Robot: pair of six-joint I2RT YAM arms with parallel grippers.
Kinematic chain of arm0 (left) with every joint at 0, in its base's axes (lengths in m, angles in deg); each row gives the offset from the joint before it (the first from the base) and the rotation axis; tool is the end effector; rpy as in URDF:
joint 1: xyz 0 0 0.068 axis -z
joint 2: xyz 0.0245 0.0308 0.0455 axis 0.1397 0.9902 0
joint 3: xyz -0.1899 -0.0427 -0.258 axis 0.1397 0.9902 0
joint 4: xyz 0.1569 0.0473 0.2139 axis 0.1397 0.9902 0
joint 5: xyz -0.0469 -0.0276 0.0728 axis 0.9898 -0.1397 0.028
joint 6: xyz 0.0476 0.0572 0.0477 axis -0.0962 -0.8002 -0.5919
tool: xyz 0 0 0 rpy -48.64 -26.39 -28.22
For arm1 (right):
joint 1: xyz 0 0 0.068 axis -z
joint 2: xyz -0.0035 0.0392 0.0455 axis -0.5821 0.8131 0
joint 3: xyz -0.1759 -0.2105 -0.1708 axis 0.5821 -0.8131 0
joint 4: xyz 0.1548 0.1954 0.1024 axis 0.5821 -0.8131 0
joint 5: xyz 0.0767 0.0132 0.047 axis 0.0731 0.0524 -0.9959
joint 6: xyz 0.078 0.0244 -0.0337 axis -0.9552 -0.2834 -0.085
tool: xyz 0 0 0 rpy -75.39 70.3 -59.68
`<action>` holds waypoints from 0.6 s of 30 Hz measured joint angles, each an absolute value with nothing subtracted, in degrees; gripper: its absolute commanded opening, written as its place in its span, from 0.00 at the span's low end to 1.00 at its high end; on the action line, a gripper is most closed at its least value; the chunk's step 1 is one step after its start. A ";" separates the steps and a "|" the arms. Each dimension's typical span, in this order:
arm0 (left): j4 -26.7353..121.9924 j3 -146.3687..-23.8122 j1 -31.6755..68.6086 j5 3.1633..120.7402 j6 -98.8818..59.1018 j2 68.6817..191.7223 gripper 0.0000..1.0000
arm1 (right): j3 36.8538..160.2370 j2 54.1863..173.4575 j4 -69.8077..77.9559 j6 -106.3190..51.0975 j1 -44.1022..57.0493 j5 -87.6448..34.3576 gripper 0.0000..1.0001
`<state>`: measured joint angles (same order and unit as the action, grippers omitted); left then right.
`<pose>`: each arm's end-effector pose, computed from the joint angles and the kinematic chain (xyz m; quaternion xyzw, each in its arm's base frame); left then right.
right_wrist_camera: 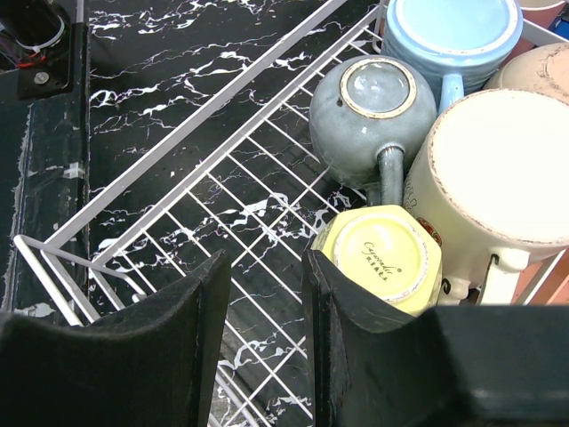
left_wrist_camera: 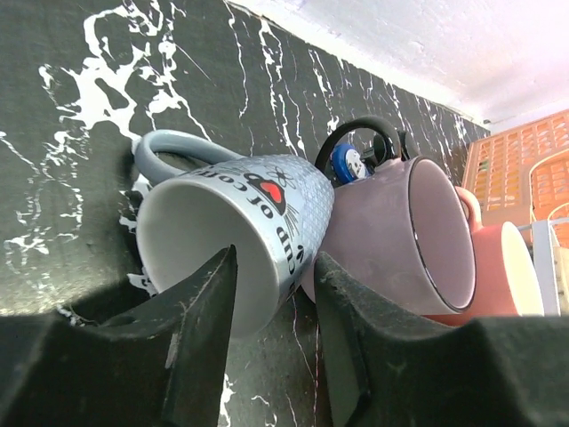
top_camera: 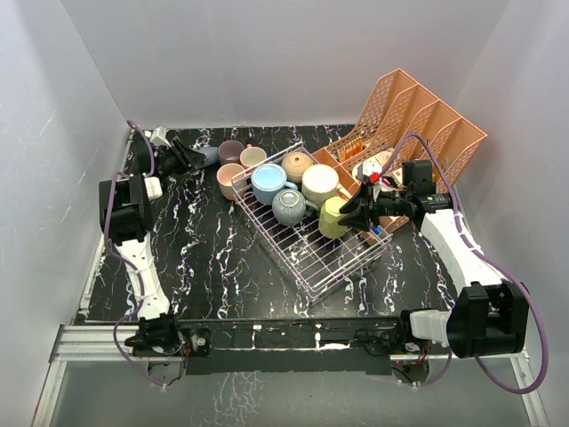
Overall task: Load the cups into the dish rack
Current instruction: Pick up the cup at the center of the board.
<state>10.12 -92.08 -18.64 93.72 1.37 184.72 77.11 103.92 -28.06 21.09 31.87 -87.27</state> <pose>0.5608 0.0536 0.1713 -0.0668 0.7547 -0.3745 0.5345 0.2395 0.0887 0.3170 -0.4794 0.6414 0.4047 0.4416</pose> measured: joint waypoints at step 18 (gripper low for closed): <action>4.32 -90.92 -18.71 94.22 8.28 185.82 0.00 | 77.08 103.92 -28.06 21.09 31.92 -86.84 0.40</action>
<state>4.32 -90.92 -18.71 94.22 8.28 185.82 77.08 103.92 -28.06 21.09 31.92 -86.84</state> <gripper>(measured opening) 0.087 0.401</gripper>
